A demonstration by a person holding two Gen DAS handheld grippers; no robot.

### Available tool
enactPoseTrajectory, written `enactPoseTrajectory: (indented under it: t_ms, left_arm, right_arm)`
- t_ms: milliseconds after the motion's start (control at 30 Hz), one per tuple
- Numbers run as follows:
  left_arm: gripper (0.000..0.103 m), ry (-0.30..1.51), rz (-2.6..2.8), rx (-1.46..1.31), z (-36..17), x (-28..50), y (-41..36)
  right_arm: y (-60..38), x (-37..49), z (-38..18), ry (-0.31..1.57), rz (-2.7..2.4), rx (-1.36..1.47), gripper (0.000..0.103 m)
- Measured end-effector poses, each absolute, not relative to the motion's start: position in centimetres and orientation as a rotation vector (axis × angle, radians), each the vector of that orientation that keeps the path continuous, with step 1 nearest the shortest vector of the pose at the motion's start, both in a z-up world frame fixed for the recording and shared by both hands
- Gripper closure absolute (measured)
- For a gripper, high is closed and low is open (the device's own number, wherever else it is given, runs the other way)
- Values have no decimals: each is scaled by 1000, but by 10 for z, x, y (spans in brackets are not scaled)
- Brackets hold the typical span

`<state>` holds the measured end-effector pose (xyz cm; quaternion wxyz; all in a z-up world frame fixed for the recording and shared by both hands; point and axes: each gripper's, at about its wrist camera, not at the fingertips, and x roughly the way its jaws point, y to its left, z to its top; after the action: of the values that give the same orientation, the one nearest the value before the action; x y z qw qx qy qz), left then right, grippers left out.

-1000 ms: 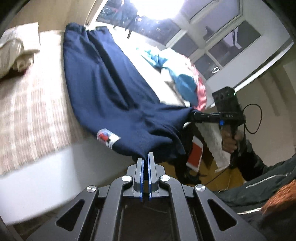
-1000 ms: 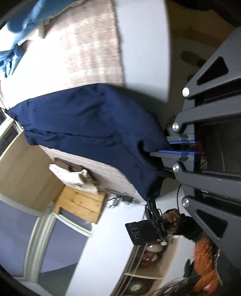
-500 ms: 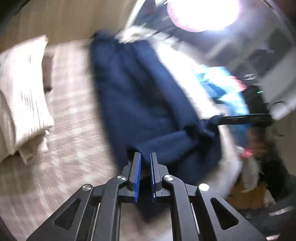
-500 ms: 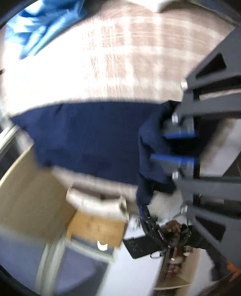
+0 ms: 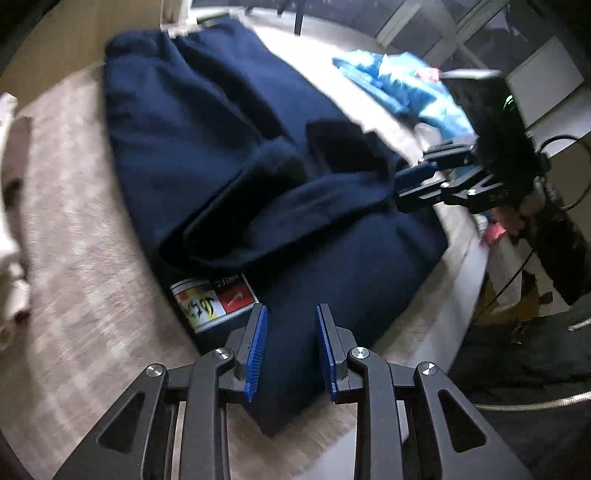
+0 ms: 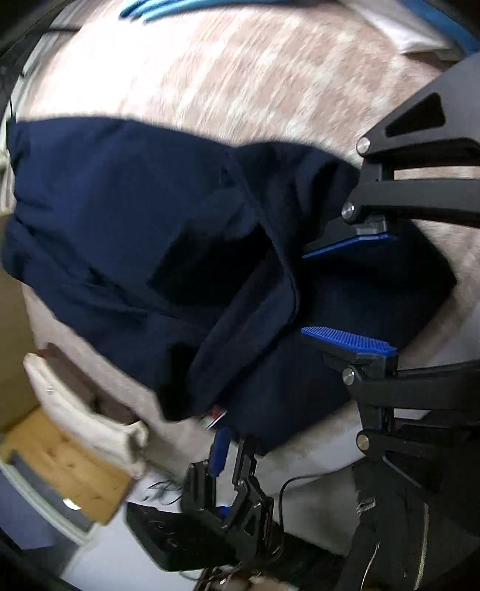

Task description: Fold clothes

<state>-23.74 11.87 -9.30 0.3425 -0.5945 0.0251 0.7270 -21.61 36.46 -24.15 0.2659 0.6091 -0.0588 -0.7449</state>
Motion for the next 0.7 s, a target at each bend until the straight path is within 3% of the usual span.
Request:
enactPoseTrajectory:
  t_ms: [67, 167, 233, 267, 333, 467, 633, 700]
  left_arm:
    - [83, 43, 1895, -1551, -100, -256, 118]
    - [81, -8, 2130, -1475, -75, -284, 97]
    - [75, -90, 2176, -1413, -57, -285, 76]
    - [72, -117, 2193, -1383, -49, -285, 67]
    - [59, 13, 2183, -1360, -46, -272, 67]
    - [57, 178, 2076, -1369, -53, -270, 81]
    - [54, 479, 1920, -1310, -65, -284, 156]
    - [54, 518, 1840, -1291, -67, -294, 180]
  right_arm:
    - [370, -234, -234, -175, -2100, 1603, 66]
    - [407, -250, -206, -328, -2348, 1516, 66]
    - [424, -239, -196, -362, -2414, 1487, 59]
    - [429, -229, -196, -350, -2405, 1482, 51]
    - [436, -209, -202, -309, -2410, 1505, 48]
    - [444, -191, -225, -305, -2365, 1571, 48]
    - [436, -196, -239, -279, -2352, 1608, 48]
    - [436, -197, -241, -318, -2335, 1590, 48]
